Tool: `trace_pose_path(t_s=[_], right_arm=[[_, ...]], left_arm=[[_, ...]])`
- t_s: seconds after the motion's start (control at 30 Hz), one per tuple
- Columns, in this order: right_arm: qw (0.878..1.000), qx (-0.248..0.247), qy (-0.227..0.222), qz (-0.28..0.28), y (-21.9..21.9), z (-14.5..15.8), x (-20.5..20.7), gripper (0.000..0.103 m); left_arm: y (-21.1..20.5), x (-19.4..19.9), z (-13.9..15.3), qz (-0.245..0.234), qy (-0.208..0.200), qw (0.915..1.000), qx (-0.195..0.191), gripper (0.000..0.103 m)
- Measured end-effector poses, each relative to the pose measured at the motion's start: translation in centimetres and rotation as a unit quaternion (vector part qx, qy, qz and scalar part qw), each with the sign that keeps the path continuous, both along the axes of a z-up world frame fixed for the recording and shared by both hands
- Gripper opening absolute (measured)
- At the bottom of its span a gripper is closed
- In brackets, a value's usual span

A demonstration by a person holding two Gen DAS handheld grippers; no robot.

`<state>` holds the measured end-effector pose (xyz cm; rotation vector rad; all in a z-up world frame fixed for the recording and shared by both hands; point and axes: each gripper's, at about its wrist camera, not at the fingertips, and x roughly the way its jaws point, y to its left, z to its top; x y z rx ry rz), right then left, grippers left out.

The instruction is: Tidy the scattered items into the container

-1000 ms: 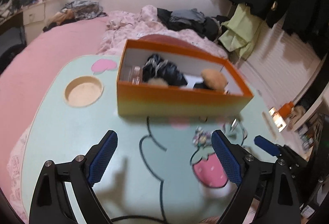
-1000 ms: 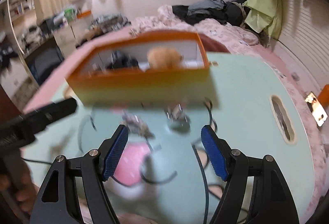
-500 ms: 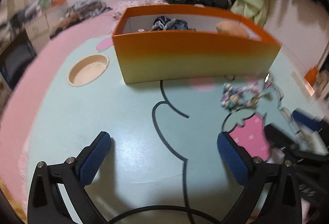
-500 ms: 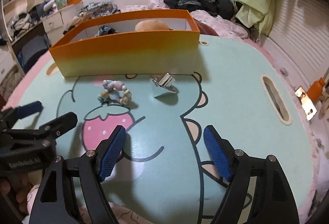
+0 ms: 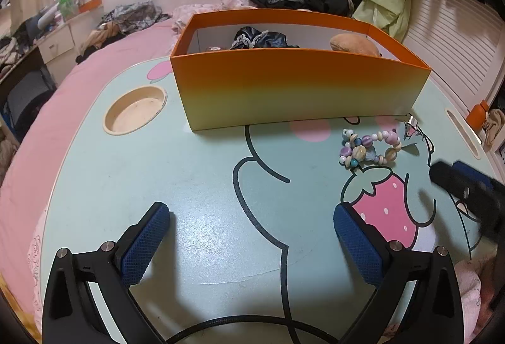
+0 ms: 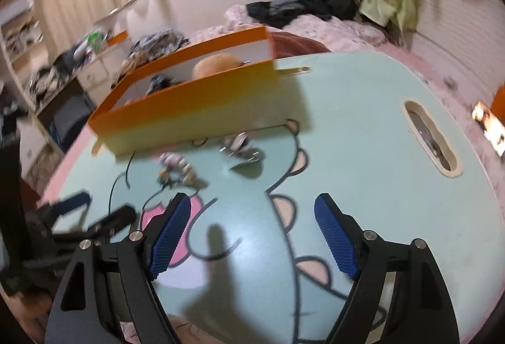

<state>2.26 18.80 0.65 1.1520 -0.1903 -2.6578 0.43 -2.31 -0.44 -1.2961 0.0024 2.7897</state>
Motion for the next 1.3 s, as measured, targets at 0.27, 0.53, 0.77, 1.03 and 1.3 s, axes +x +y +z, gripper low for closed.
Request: trace_pose_path(t_s=[0.27, 0.53, 0.77, 1.03, 1.3], right_arm=[[0.997, 0.070, 0.018, 0.028, -3.6, 1.8, -3.3, 0.080], [0.997, 0.069, -0.020, 0.009, -4.1, 0.5, -5.9, 0.054], [0.997, 0.071, -0.020, 0.007, -3.7, 0.4, -5.4, 0.031], [1.000, 0.007, 0.020, 0.004, -1.5, 2.1, -2.0, 0.031], [0.998, -0.017, 0.061, -0.027, 0.0, 3.4, 0.3, 0.031]], left_arm=[[0.0, 0.0, -0.1, 0.000, 0.000, 1.0000, 0.000, 0.103], [0.0, 0.1, -0.1, 0.000, 0.000, 1.0000, -0.001, 0.103], [0.1, 0.0, 0.2, 0.000, 0.000, 1.0000, -0.001, 0.103], [0.6, -0.1, 0.7, -0.010, -0.003, 0.9999, 0.001, 0.103], [5.1, -1.3, 4.2, -0.081, 0.019, 0.9961, 0.029, 0.103]])
